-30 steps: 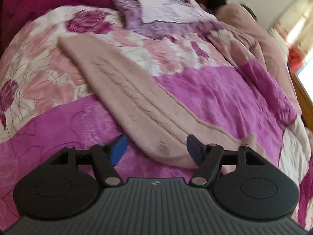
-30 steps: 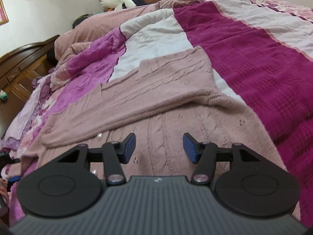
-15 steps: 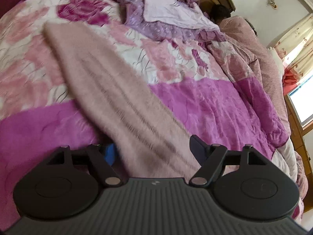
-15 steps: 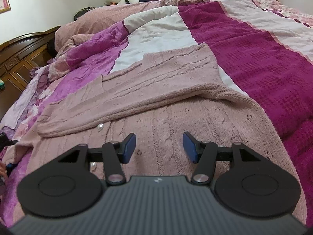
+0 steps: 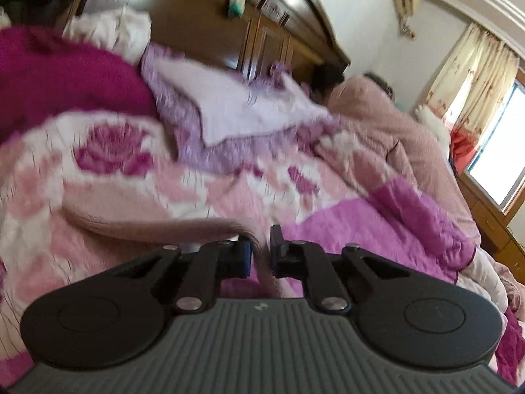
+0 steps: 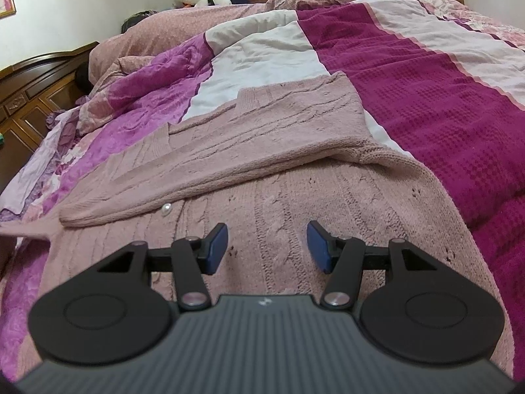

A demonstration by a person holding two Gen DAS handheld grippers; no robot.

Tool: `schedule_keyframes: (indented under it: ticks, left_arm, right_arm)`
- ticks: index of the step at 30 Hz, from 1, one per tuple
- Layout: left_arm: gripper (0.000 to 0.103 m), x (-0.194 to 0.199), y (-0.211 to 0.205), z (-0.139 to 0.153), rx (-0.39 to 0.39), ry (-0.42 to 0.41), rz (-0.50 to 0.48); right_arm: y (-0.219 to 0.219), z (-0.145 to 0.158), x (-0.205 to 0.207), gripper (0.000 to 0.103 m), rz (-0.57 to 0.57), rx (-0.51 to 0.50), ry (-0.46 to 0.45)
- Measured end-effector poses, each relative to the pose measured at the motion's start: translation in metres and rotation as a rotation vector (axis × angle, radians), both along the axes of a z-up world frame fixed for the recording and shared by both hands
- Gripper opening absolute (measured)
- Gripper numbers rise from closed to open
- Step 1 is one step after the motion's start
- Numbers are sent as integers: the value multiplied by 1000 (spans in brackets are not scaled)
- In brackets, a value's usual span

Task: Fold small clothes
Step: 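Grasp the other sleeve end with the left gripper and lift it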

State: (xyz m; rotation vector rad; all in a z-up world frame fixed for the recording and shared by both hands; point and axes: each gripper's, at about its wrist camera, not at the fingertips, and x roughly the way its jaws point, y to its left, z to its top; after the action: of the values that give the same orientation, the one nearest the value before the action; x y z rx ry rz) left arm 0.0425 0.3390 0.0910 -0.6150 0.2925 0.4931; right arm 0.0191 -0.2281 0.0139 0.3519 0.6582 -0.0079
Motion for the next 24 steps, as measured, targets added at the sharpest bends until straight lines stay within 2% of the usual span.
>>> schedule_keyframes:
  ticks: [5,11,19,24]
  left_arm:
    - [12,-3,-20,17,58,-36,-85]
    - [9,-5,-60,38,78,-119,-224]
    - [9,-3,-130,81,106,-252,-405]
    - [9,4,-181,96,120,-293,-526]
  right_arm:
    - [-2,0,-1,57,-1,13,-3]
    - [-7,2,-5,57,-7,37,-13]
    - [-15,4,-8,57,-29,69,-25]
    - [-19,4,-12,57,-40,87,-35]
